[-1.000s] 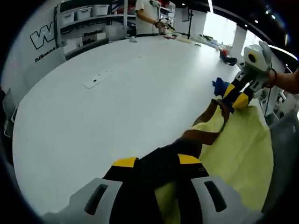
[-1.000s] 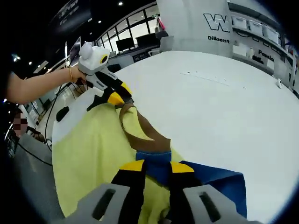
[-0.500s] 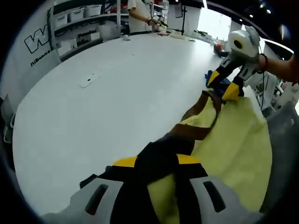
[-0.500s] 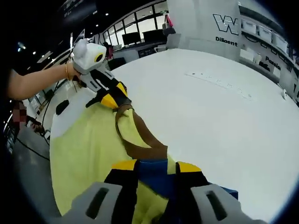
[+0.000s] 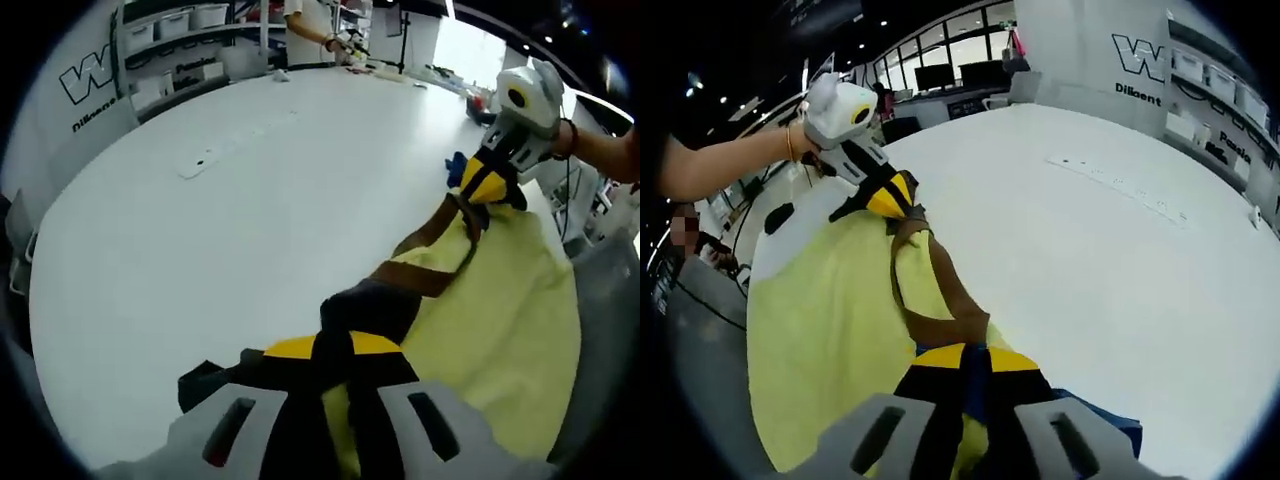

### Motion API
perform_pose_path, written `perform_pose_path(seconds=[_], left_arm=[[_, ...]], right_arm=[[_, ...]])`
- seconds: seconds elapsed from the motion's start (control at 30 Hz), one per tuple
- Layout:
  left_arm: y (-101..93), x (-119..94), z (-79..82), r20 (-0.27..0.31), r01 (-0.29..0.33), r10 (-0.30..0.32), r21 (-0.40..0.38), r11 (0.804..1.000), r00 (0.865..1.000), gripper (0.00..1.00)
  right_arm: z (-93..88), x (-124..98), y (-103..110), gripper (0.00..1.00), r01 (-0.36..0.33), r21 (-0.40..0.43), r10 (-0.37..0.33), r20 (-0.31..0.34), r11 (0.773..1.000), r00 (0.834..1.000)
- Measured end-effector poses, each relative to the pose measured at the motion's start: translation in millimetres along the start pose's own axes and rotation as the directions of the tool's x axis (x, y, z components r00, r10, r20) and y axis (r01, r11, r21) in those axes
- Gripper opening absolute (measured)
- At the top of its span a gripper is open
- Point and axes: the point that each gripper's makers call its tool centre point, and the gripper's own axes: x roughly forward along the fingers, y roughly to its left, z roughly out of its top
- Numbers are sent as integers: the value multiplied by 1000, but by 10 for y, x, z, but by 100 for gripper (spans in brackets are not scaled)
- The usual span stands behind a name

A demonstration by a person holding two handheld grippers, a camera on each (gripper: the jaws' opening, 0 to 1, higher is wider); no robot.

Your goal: Fold the garment on the visible template until the final outline fits inside the template.

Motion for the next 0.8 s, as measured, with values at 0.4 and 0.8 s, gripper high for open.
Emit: perform_pose_path(seconds=[0.4, 0.8], left_arm=[[120, -265, 314, 128, -127, 130, -37, 991, 983, 3], [386, -327, 587, 206, -235, 245, -75, 969, 947, 3]], right_arm=[[367, -186, -223, 0, 148, -94, -142, 66, 984, 988], [873, -120, -770, 0, 248, -27, -241, 157, 968, 958]])
